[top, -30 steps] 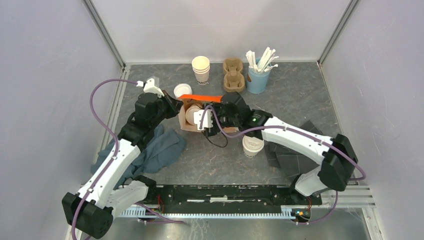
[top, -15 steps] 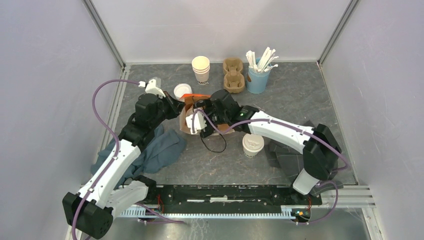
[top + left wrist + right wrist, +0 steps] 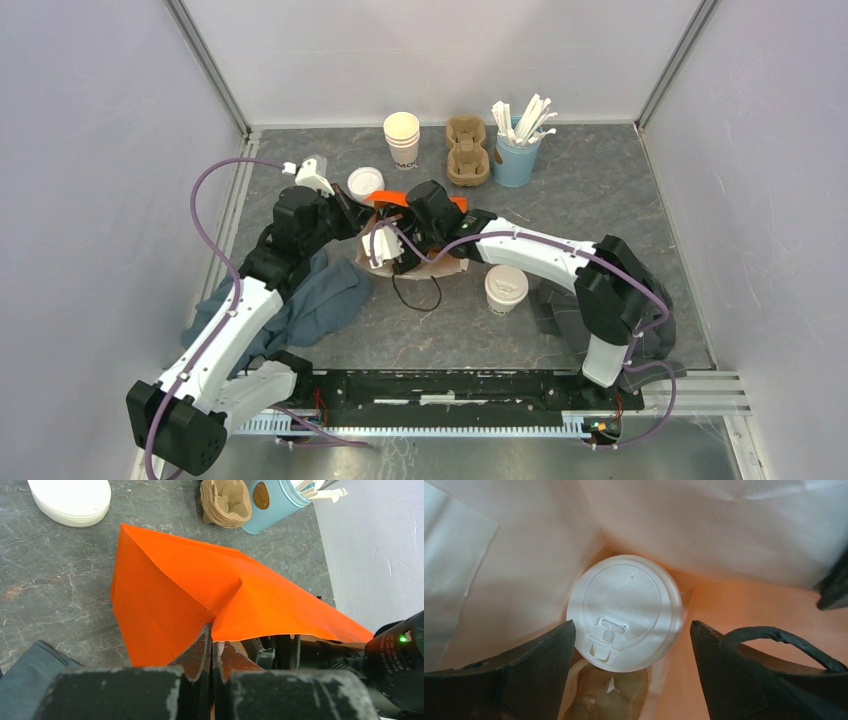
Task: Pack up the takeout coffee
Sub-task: Pick up the coffee cup from the takeout bag.
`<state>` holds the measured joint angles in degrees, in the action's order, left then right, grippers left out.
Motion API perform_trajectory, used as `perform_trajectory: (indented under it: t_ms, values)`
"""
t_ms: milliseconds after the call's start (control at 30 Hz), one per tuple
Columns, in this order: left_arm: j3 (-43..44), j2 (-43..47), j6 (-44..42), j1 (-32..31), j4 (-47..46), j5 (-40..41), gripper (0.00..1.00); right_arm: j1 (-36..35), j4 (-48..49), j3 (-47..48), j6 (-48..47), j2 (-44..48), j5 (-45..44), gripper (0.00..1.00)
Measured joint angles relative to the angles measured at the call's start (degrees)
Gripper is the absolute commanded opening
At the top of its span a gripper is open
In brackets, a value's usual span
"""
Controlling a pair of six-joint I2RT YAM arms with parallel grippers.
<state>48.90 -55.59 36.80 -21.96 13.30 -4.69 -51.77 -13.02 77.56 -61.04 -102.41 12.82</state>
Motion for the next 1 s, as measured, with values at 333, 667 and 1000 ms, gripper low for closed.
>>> perform_trajectory:
  t_ms: [333, 667, 1000]
  values:
    - [0.2, -0.1, 0.0, 0.0, 1.2, 0.0, 0.02, -0.5, 1.9, 0.7, 1.1, -2.7, -2.7, 0.71]
    - [1.1, 0.0, 0.0, 0.0, 1.7, 1.9, 0.02, -0.8, 2.6, 1.2, 4.3, -2.6, -3.8, 0.58]
    - [2.0, -0.1, 0.0, 0.1, 2.1, 4.2, 0.02, -0.9, 2.2, 0.4, 9.9, 0.6, -3.4, 0.42]
